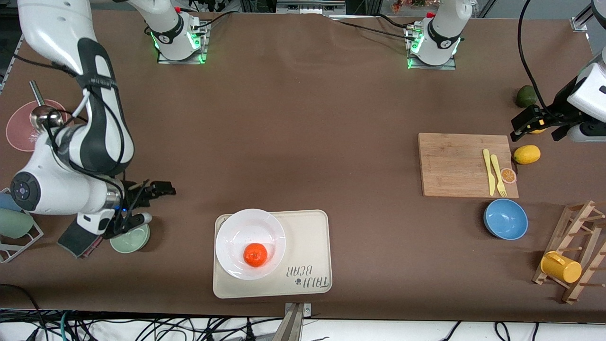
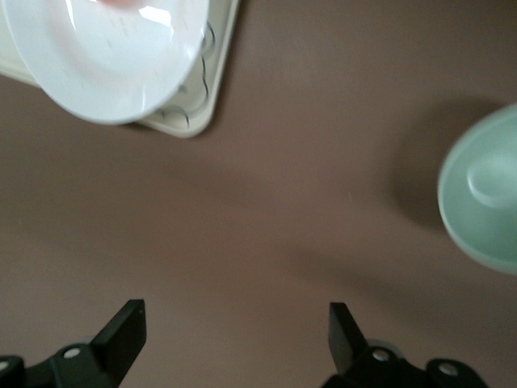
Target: Place orange and plate with both arms
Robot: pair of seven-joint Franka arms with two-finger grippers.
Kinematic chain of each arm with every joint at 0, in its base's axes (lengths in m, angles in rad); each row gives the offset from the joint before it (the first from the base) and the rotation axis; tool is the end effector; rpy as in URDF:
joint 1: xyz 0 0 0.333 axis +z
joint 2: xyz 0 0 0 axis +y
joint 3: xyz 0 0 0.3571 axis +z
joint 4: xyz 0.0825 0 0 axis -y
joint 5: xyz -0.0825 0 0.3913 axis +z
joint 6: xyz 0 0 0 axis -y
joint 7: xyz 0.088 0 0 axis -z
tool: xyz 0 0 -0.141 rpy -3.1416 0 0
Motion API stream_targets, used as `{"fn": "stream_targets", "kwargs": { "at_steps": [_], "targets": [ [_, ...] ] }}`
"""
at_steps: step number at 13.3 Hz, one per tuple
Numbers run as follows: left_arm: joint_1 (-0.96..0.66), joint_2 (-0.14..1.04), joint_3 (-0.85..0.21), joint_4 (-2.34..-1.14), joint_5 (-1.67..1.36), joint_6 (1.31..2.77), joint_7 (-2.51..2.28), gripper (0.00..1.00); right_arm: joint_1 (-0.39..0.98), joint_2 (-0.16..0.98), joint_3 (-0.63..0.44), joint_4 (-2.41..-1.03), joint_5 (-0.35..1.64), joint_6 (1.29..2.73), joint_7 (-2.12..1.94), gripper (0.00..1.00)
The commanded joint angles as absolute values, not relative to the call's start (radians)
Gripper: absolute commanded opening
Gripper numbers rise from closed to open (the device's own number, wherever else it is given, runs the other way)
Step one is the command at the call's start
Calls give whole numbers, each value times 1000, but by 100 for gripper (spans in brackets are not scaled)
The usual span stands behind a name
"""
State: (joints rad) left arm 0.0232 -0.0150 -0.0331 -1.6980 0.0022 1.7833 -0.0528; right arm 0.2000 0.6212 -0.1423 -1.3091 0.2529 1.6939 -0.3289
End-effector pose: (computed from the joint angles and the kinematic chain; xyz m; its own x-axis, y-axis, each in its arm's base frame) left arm 0.5769 -0.0056 0.5980 0.9941 0.0424 0.1001 0.0424 -0.9991 0.0026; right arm 0.7186 0.0954 0.3618 0.9219 0.3493 -0.1678 0.3104 -0.9248 -0.2199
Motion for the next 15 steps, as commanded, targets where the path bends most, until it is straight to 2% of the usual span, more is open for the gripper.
{"fn": "stream_targets", "kwargs": {
  "at_steps": [1,3,5,10,13,15],
  "targets": [
    [28,-5,-40,-1671,23,1767,-37,100,207,533,-144,-1348,146,1570,-217,100],
    [28,-5,-40,-1671,23,1767,-37,100,209,483,-147,-1348,111,1502,-181,100],
    [28,-5,-40,-1671,25,1767,-37,100,213,421,-144,-1368,82,1494,-88,100],
    [25,-6,-40,-1671,25,1764,-37,100,203,145,-143,-1624,20,1586,20,100],
    [25,-6,-40,-1671,25,1764,-37,100,170,40,-144,-1635,14,1591,17,100],
    [26,-8,-40,-1671,25,1764,-37,100,157,9,-152,-1628,12,1563,15,100]
  ]
}}
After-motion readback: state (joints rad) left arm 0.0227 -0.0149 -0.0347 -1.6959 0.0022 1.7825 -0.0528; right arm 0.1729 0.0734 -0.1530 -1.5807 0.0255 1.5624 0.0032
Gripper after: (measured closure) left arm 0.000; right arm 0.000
